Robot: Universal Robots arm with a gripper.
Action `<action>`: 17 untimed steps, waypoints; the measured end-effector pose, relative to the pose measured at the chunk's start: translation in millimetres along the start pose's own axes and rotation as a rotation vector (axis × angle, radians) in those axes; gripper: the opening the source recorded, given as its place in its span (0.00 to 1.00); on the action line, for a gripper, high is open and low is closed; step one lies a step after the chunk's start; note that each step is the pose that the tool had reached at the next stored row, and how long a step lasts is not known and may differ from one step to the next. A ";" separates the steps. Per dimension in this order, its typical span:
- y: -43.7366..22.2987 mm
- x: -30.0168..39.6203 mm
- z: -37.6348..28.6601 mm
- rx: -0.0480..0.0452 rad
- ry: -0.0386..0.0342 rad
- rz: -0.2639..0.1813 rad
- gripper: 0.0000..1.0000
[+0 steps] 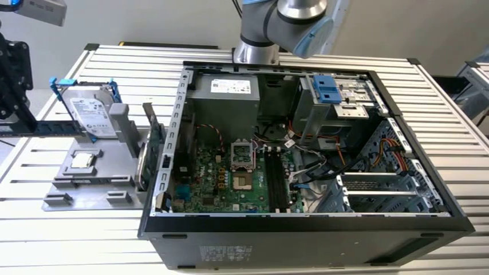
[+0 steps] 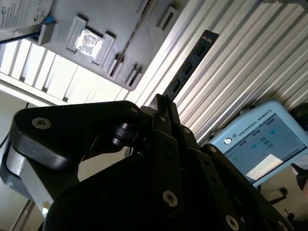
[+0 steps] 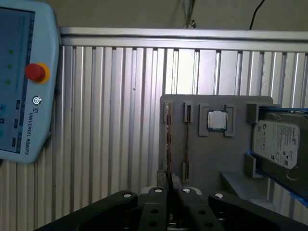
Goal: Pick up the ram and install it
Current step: 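Pick up the ram and move it above insertion slot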
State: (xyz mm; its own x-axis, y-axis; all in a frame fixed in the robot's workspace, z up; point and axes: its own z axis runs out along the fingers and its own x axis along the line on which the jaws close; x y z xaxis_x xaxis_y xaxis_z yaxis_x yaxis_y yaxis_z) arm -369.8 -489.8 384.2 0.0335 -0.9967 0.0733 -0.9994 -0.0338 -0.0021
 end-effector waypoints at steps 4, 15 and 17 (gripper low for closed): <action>-0.5 -0.1 -0.1 -0.0001 0.0002 0.000 0.00; -7.6 0.2 0.1 0.0000 0.0002 0.000 0.00; -9.0 0.3 0.1 0.0001 0.0002 0.000 0.00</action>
State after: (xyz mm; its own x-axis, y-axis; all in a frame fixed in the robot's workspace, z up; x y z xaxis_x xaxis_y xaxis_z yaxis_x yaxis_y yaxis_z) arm -360.8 -489.8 384.2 0.0335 -0.9967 0.0735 -0.9994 -0.0338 -0.0021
